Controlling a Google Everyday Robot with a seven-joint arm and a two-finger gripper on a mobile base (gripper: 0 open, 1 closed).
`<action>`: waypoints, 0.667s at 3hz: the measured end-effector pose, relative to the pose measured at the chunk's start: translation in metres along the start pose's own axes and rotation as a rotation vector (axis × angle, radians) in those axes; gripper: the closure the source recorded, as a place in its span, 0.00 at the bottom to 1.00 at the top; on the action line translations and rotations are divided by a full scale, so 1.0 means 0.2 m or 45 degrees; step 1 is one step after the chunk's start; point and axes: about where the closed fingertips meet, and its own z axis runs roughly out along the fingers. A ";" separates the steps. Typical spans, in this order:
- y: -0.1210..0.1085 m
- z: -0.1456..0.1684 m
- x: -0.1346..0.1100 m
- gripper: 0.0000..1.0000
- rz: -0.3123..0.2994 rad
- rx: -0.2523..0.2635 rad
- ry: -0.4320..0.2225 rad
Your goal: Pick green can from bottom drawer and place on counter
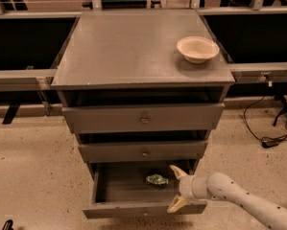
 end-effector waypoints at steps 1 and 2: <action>-0.07 -0.02 0.02 0.00 -0.022 0.027 0.015; -0.04 0.08 0.09 0.18 0.017 -0.059 0.063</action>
Offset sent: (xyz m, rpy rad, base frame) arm 0.0445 -0.0057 -0.0480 -0.1101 0.1277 0.0141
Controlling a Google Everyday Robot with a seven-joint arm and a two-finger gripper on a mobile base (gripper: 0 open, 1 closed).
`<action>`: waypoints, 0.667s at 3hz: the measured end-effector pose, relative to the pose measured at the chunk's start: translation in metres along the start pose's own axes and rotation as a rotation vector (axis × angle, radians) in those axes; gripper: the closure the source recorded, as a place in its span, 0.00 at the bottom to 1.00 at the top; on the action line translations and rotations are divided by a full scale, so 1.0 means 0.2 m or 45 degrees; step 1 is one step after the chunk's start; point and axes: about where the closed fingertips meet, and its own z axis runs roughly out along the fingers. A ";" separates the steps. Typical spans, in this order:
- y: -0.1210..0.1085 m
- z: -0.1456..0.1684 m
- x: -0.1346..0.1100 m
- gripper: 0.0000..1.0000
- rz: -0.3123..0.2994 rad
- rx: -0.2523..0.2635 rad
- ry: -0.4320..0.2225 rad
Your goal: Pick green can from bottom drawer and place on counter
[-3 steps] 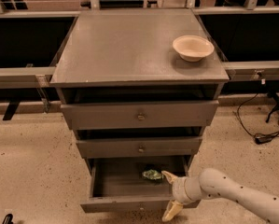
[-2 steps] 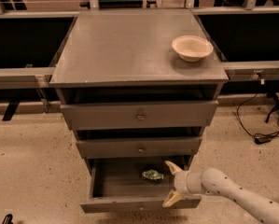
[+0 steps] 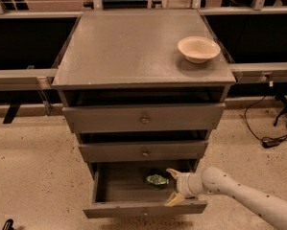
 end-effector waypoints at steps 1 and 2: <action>-0.05 0.15 0.12 0.38 0.047 -0.072 0.047; -0.12 0.27 0.19 0.23 0.045 -0.100 0.079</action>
Offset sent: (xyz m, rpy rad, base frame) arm 0.0658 -0.0015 -0.0803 -0.0895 0.1070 0.0128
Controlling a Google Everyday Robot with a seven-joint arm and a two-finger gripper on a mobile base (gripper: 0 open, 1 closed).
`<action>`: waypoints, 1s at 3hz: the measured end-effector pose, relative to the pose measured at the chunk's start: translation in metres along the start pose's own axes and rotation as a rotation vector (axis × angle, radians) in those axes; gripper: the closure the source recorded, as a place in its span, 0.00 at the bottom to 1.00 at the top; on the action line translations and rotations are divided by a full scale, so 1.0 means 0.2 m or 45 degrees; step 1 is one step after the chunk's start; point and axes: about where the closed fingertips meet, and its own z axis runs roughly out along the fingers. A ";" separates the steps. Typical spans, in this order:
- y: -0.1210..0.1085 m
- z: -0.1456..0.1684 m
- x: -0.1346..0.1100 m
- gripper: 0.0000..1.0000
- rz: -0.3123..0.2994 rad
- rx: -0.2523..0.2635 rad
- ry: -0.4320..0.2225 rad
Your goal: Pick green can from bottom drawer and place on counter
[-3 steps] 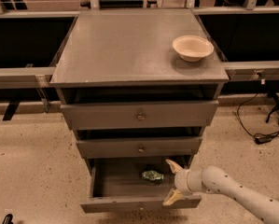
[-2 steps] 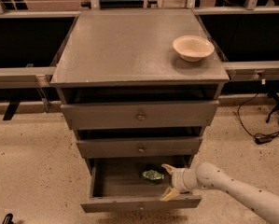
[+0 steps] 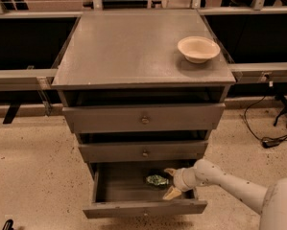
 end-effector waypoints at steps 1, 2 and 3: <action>-0.06 0.08 0.04 0.17 0.009 0.031 0.012; -0.09 0.18 0.09 0.29 0.038 0.080 0.022; -0.14 0.24 0.14 0.39 0.063 0.134 0.033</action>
Offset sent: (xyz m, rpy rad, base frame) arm 0.0428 0.0023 -0.0586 -0.0155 -0.0640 -0.1275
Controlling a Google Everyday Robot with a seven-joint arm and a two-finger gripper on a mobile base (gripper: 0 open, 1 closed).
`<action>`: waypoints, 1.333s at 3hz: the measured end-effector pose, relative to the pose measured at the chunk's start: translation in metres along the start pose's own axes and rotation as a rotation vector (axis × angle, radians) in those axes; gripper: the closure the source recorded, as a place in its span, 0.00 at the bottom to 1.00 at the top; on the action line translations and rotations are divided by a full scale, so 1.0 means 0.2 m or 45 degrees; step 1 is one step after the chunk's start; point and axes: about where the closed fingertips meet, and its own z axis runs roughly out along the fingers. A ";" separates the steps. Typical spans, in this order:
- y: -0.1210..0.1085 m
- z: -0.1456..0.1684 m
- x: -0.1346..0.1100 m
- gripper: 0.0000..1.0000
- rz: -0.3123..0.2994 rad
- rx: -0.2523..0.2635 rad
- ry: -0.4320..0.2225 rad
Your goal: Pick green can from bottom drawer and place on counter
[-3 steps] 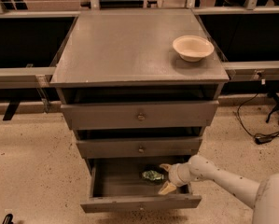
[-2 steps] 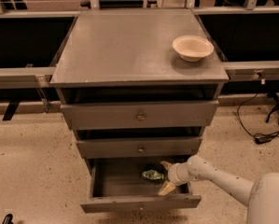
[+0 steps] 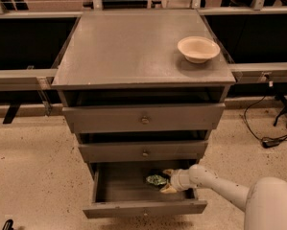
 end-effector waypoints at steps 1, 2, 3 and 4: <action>-0.02 0.09 0.03 0.36 -0.005 0.036 0.011; -0.04 0.17 0.07 0.33 -0.006 0.062 0.028; -0.07 0.25 0.12 0.32 0.007 0.089 0.045; -0.09 0.31 0.16 0.37 0.026 0.108 0.057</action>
Offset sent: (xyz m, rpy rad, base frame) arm 0.0325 0.0028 -0.0519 -0.0441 -0.0616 -0.0516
